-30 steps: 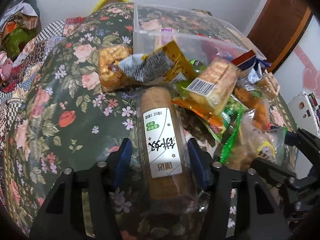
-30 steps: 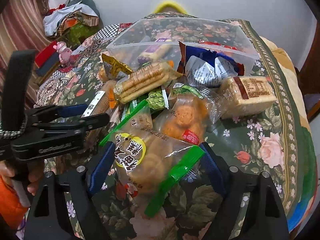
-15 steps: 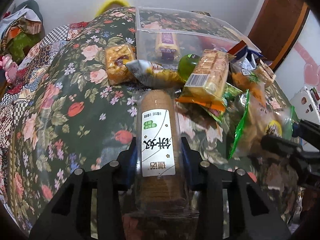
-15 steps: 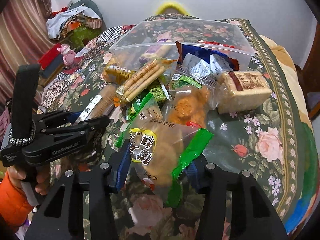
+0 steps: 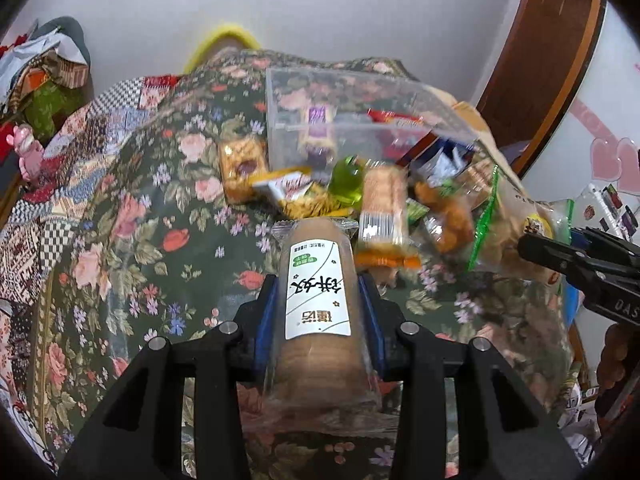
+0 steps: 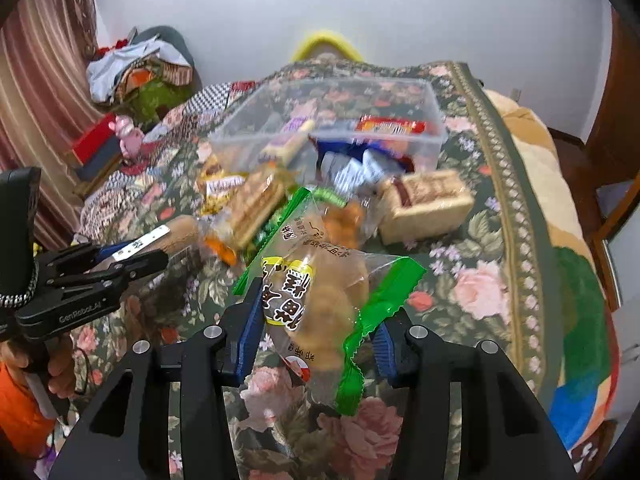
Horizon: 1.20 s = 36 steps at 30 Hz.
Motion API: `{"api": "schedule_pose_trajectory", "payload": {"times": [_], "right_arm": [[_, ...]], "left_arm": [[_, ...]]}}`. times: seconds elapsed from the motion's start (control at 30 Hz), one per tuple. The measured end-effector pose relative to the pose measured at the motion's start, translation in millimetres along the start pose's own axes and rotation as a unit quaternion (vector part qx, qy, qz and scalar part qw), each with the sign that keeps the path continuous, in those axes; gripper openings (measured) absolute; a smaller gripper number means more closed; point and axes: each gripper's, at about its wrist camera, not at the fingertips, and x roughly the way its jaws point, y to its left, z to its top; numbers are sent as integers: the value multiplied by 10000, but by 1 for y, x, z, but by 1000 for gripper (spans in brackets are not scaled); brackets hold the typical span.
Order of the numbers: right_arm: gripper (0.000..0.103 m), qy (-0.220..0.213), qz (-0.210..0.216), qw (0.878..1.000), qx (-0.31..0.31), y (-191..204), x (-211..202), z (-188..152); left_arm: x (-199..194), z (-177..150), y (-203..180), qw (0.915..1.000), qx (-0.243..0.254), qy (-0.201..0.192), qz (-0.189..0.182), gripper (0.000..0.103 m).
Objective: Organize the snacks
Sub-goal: 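Carry both snacks over the clear box, lower them in and release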
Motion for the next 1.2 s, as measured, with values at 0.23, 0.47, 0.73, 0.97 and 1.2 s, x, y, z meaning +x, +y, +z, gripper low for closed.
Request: {"api": "schedule_pose_trajectory", "payload": {"times": [0.23,0.47,0.73,0.97,1.2], "right_arm": [[44,-339,-14,9994,-10,-2,-13,18],[44,-675,-82,9977,-54,-4,-19,43],[44,-973,-178,9951,1,-14,-15,75],[44,-1072,-279,9938,102,-31,-2,100],[44,-899,-309,9953,172,-45,28,120]], "left_arm": [[-21,20,-9,9994,83,-347,-35,39],[-25,50,-16,9975,213,-669,-35,39],[-10,89,-21,9963,218,-832,-91,39],[17,121,-28,9957,324,-862,-55,39],[55,147,-31,9967,347,-739,-32,39]]}}
